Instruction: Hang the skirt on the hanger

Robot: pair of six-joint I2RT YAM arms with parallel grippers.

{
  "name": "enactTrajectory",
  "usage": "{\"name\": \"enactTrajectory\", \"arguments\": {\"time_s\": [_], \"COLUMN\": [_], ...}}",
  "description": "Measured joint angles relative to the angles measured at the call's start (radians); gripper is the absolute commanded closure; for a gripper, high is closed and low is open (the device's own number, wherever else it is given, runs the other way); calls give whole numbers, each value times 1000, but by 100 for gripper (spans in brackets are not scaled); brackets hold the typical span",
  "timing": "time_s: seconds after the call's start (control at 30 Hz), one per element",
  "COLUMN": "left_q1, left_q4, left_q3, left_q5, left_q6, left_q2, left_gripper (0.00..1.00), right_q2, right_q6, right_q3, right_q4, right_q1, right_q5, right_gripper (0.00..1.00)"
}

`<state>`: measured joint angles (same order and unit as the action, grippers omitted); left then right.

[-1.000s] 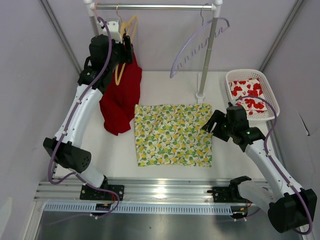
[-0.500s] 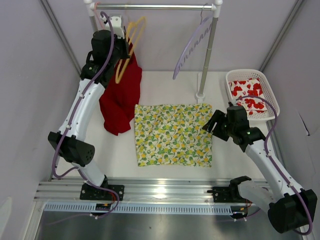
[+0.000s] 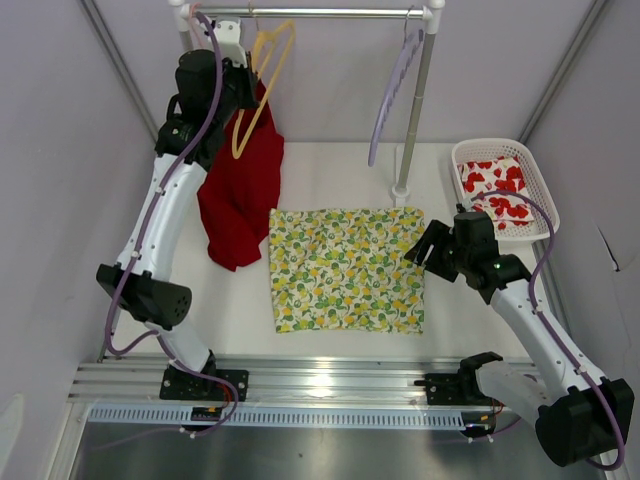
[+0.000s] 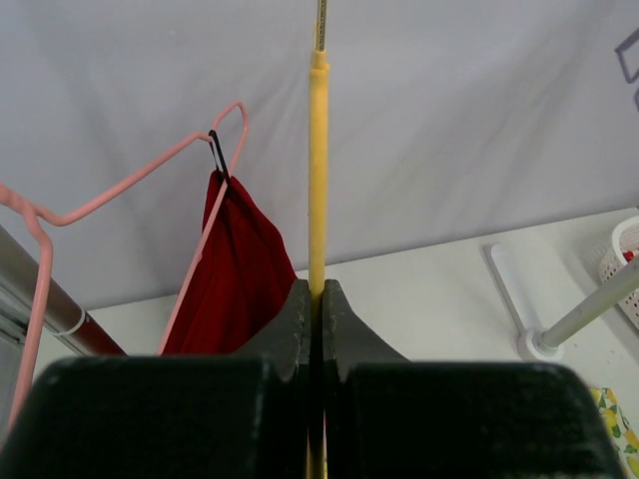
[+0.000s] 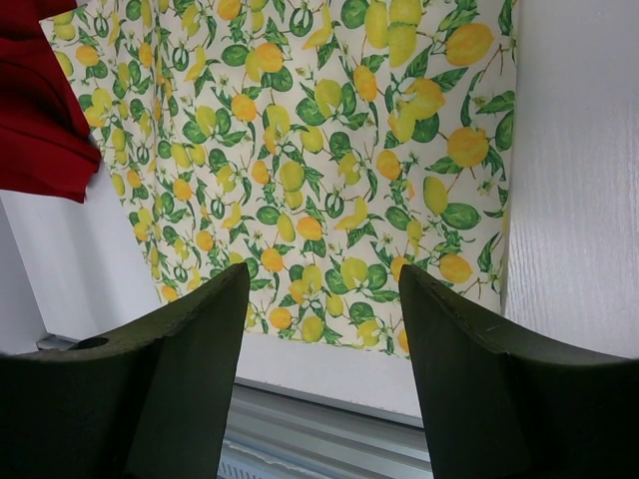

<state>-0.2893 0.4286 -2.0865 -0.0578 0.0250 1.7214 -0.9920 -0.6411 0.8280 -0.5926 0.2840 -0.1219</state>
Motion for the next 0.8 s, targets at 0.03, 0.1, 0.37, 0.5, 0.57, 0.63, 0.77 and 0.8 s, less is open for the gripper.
{"name": "enactTrajectory", "arguments": {"time_s": [0.03,0.1,0.37,0.5,0.57,0.63,0.77,0.8], "left_q1": [0,0,0,0,0,0,0,0], "left_q4": [1,2,-3,-27,-40,-45,-55,-55], "left_q3": [-2,-4,97,169,210,254,321,323], "left_q5": [3,10,27,43,55,68,98,107], "left_q6": [0,0,0,0,0,0,-1,-1], "left_q2": [0,0,-68,-120,-154,-194,-263,-272], "left_gripper": [100,100,100,100,100,100,100,100], "right_q2": [0,0,0,0,0,1,7,8], "right_q6": [2,6,10,14,14,14,17,18], "right_q3": [0,0,0,0,0,0,0,0], "right_q4": [0,0,0,0,0,-1,-2,-2], "right_q1": [0,0,0,0,0,0,0,0], "right_q5": [0,0,0,0,0,0,1,1], "right_gripper": [33,33,33,33,33,33,33,33]}}
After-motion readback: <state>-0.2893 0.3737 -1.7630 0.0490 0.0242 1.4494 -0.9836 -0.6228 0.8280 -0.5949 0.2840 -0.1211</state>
